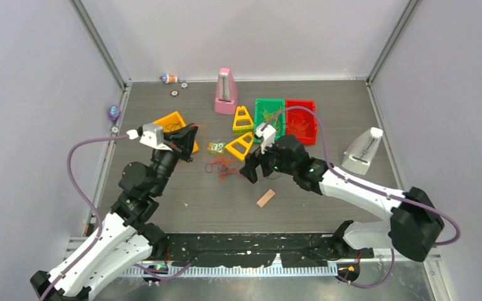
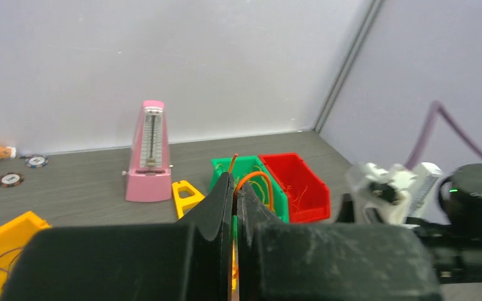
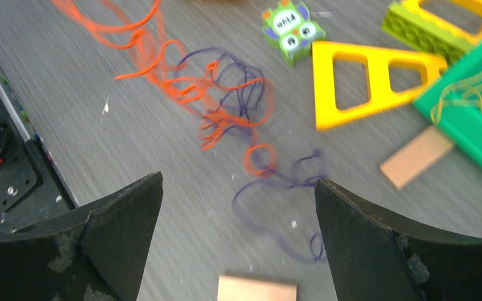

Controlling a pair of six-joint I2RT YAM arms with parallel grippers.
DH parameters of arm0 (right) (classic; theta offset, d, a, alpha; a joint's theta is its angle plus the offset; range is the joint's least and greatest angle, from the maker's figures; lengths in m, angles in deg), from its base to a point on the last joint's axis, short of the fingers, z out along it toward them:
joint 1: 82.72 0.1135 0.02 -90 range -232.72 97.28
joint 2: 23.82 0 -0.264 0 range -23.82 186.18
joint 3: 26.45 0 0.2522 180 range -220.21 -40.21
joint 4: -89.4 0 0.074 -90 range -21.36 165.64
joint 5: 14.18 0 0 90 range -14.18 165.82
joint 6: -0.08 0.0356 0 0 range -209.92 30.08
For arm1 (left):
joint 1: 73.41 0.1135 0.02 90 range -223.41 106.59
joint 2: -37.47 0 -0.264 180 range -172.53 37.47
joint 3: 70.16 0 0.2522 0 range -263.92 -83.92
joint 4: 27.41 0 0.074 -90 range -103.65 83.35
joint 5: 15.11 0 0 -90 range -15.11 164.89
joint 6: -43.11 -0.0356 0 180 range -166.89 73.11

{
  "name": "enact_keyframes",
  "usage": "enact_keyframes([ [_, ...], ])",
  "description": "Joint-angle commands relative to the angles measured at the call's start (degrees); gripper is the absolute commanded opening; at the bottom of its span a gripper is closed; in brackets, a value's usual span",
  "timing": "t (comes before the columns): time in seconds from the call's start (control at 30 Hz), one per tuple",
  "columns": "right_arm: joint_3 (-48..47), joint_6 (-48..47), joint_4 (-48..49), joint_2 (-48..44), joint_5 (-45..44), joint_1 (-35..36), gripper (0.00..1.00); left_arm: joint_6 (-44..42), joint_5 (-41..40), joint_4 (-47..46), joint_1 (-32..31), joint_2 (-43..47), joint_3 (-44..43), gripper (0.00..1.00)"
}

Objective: Untangle the cables

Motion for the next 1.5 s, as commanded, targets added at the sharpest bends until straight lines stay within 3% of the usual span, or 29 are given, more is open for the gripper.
enact_keyframes([
  [0.0,-1.05,-3.88,19.69,4.92,-1.26,3.23,0.96,2.05,5.89,10.91,0.20,-0.50,-7.06,0.00],
  [0.13,-1.69,-6.14,28.49,10.20,-0.41,5.05,0.96,3.42,8.77,14.42,0.20,-1.59,-10.98,0.00],
  [0.4,-1.03,-4.03,44.54,16.18,10.11,7.99,0.96,6.36,7.73,17.03,0.14,-4.07,-14.69,0.00],
  [0.6,-5.05,-2.39,45.14,21.33,9.32,8.42,0.99,8.03,9.53,16.03,0.21,-4.64,-16.02,0.00],
  [0.77,-4.74,-0.17,46.83,24.84,3.16,8.43,0.90,7.11,6.94,16.08,0.18,-2.59,-17.37,0.00],
  [0.83,-3.00,0.88,47.74,25.40,1.26,8.37,0.72,5.71,3.12,17.09,0.21,-0.77,-17.97,0.00],
  [0.87,-2.10,1.27,47.75,25.39,0.56,8.19,0.47,4.23,1.84,17.20,0.21,0.58,-18.20,0.00],
  [0.9,-0.72,2.40,47.99,25.15,-1.00,7.84,0.34,3.58,0.27,17.31,0.21,1.72,-18.31,0.00],
  [0.93,0.19,3.21,48.27,24.78,-2.02,7.56,0.14,2.66,-1.26,17.52,0.20,2.97,-18.45,0.00],
  [0.97,2.71,5.06,49.51,23.70,-3.64,6.78,0.08,0.94,-3.23,17.70,0.19,4.17,-18.63,0.00],
  [1.1,12.40,12.26,54.13,18.02,-5.78,2.55,0.06,-6.06,-17.22,21.14,0.21,8.76,-19.90,0.00],
  [1.2,17.72,17.54,51.01,11.21,-8.57,-0.47,0.05,-11.97,-30.19,20.05,0.21,11.80,-19.16,0.00],
  [1.37,21.32,18.72,30.89,0.57,-17.60,-2.31,0.06,-20.49,-38.24,12.65,0.23,15.25,-16.32,0.00],
  [1.43,21.23,18.70,22.08,-2.84,-21.79,-2.74,0.17,-22.50,-39.65,11.68,0.30,15.11,-16.43,0.00],
  [1.47,21.27,18.66,17.52,-4.70,-23.22,-3.42,0.29,-22.62,-39.62,11.52,0.30,14.85,-16.43,0.00],
])
